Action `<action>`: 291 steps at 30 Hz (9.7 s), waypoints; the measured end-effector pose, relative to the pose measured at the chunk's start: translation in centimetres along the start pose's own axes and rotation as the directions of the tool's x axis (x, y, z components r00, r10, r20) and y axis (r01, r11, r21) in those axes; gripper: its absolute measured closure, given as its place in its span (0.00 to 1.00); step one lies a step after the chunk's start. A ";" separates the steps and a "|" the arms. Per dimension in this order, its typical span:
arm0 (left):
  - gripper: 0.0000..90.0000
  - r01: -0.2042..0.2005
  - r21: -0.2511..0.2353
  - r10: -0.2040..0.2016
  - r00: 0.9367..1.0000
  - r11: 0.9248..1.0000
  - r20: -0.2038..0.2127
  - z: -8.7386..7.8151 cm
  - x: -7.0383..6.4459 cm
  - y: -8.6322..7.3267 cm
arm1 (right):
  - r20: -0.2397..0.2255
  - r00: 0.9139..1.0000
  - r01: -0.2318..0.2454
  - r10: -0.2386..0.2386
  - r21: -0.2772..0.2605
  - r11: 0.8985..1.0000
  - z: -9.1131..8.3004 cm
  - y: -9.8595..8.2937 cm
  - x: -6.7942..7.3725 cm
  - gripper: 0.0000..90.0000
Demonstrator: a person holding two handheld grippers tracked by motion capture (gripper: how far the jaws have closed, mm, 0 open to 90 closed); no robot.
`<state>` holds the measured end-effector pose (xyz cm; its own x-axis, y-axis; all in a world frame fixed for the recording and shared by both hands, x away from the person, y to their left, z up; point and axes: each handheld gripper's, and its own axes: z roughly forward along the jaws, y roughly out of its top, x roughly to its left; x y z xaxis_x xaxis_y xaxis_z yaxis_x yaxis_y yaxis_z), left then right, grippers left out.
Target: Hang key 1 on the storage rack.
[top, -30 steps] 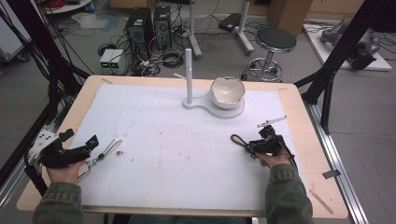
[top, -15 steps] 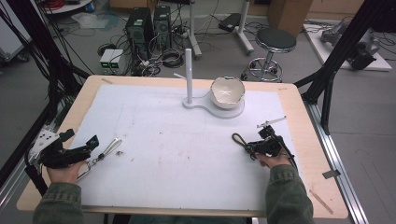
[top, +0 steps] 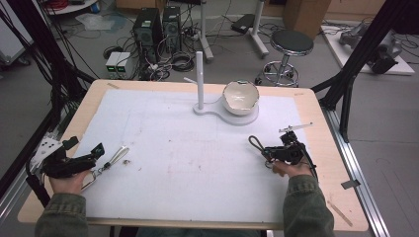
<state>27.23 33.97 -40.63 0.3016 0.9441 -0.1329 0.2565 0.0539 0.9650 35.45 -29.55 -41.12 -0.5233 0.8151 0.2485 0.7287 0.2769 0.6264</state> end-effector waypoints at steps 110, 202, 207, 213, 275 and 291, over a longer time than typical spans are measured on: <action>0.02 0.006 -0.006 -0.006 1.000 1.000 -0.008 -0.1 0.2 0.0 | -0.194 0.969 0.114 -0.154 -0.203 0.973 0.2 18.5 9.5 0.86; 0.02 0.008 0.006 -0.008 1.000 1.000 -0.003 0.2 0.2 0.0 | 0.120 0.974 0.214 -0.193 -0.203 0.955 1.1 18.1 8.6 0.00; 0.02 0.007 0.009 -0.006 1.000 1.000 -0.004 0.2 0.1 -0.1 | 0.136 0.970 0.226 -0.201 -0.208 0.952 0.0 17.4 8.5 0.00; 0.02 0.008 0.008 -0.008 1.000 1.000 -0.006 0.1 0.2 0.0 | 0.157 0.963 0.251 -0.220 -0.217 0.943 -1.7 16.6 8.6 0.00; 0.02 0.008 0.011 -0.008 1.000 1.000 -0.004 0.1 0.1 0.0 | 0.240 0.971 0.098 -0.014 -0.340 0.935 -5.1 2.4 2.7 0.01; 0.02 0.020 0.013 -0.020 1.000 1.000 -0.002 0.1 0.2 0.0 | 0.243 0.970 0.086 0.008 -0.374 0.923 -5.1 -0.2 2.0 0.00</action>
<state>27.36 34.16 -40.68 0.2949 0.9434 -0.1514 0.2741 0.0682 0.9593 31.97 -30.53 -36.98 -0.3940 0.9167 0.0664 0.4627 0.1354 0.8761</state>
